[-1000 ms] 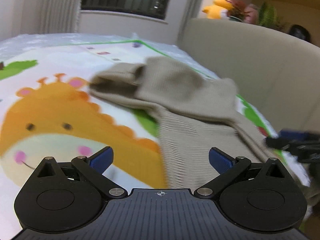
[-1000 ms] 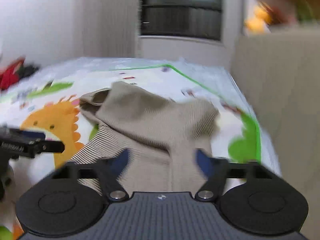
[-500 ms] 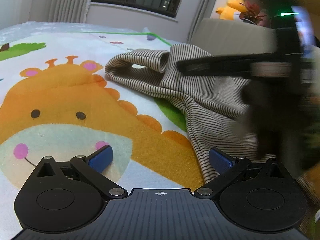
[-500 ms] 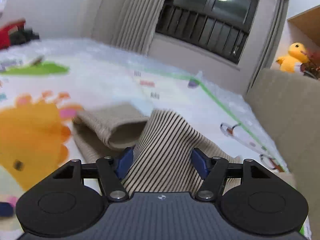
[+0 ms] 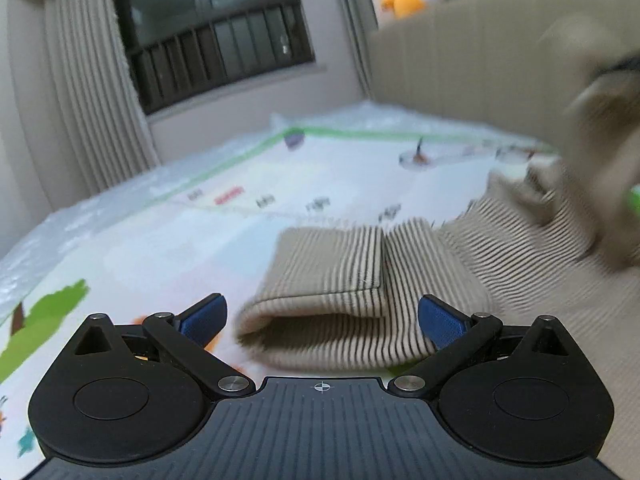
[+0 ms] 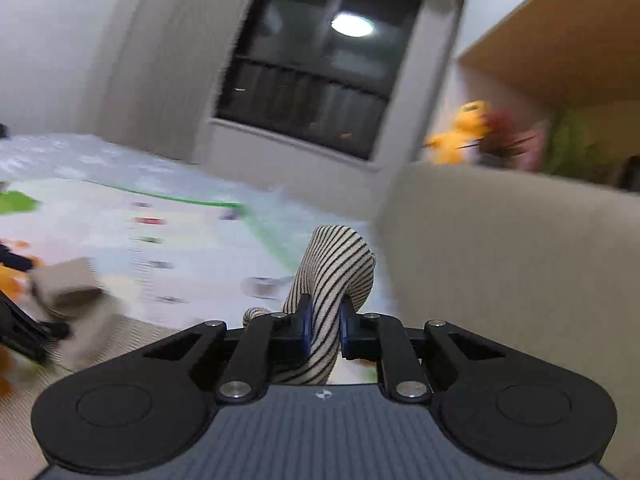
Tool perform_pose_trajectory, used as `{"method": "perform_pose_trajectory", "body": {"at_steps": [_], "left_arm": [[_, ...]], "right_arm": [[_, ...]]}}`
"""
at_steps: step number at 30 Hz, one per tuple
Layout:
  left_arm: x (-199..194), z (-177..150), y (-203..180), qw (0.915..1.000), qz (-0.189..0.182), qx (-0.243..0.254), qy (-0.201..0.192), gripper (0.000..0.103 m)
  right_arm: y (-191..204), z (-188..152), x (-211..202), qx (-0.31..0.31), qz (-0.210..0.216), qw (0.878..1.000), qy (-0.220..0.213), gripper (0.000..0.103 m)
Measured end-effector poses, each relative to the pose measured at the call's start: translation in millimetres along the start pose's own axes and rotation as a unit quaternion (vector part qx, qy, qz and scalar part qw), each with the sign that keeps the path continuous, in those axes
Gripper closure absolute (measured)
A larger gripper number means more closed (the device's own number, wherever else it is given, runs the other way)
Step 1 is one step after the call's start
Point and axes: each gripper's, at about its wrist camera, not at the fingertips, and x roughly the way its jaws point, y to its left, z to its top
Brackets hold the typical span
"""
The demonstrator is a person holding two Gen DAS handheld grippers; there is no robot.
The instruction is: Fold clothes
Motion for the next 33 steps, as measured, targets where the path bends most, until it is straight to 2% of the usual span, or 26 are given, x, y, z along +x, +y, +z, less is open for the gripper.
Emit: {"method": "perform_pose_trajectory", "body": {"at_steps": [3, 5, 7, 8, 9, 10, 12, 15, 20, 23, 24, 26, 27, 28, 31, 33], "left_arm": [[32, 3, -3, 0.9989, -0.006, -0.016, 0.044, 0.000], [35, 0, 2, 0.9985, -0.005, -0.031, 0.044, 0.008], [32, -3, 9, 0.9981, 0.003, -0.043, 0.043, 0.045], [29, -3, 12, 0.9978, 0.013, -0.049, 0.042, 0.055], [26, -3, 17, 0.9974, 0.022, -0.056, 0.041, 0.080], [19, -3, 24, 0.9966, 0.037, -0.063, 0.037, 0.087], [6, -4, 37, 0.9943, 0.066, -0.079, 0.028, 0.091], [-28, -8, 62, 0.9901, 0.087, -0.110, 0.010, 0.096], [-79, -16, 98, 0.9801, 0.120, -0.158, -0.014, 0.096], [-94, -24, 118, 0.9689, 0.129, -0.211, 0.003, 0.094], [-98, -28, 120, 0.9660, 0.114, -0.232, 0.016, 0.089], [-107, -38, 109, 0.9632, 0.052, -0.262, 0.033, 0.073], [-111, -42, 102, 0.9602, 0.020, -0.275, 0.041, 0.051], [-114, -46, 88, 0.9582, -0.019, -0.282, 0.047, 0.036], [-121, -57, 39, 0.9470, -0.129, -0.287, 0.064, 0.024], [-122, -61, 2, 0.9442, -0.176, -0.267, 0.079, 0.019]], "right_arm": [[-34, -16, -10, 0.002, -0.034, 0.999, 0.010, 0.091], [-49, -26, -13, 0.003, -0.049, 0.999, 0.016, 0.091], [-56, -36, -14, 0.005, -0.058, 0.998, 0.021, 0.091], [-59, -41, -14, 0.005, -0.062, 0.998, 0.023, 0.091], [-63, -45, -14, 0.006, -0.067, 0.997, 0.026, 0.091], [-67, -50, -15, 0.006, -0.071, 0.997, 0.028, 0.090], [-73, -55, -22, 0.006, -0.073, 0.997, 0.022, 0.090], [-81, -57, -25, 0.014, -0.067, 0.997, 0.024, 0.090], [-79, -64, -22, 0.012, -0.055, 0.997, 0.054, 0.086], [-79, -69, -35, 0.037, -0.050, 0.996, 0.056, 0.072], [-78, -74, -42, 0.053, -0.036, 0.996, 0.061, 0.063], [-73, -87, -53, 0.073, 0.004, 0.994, 0.083, 0.057], [-66, -98, -57, 0.078, 0.022, 0.992, 0.099, 0.056], [-60, -108, -61, 0.083, 0.040, 0.989, 0.114, 0.055], [-44, -137, -65, 0.109, 0.061, 0.980, 0.152, 0.054], [-37, -155, -65, 0.136, 0.075, 0.972, 0.178, 0.054]]}}
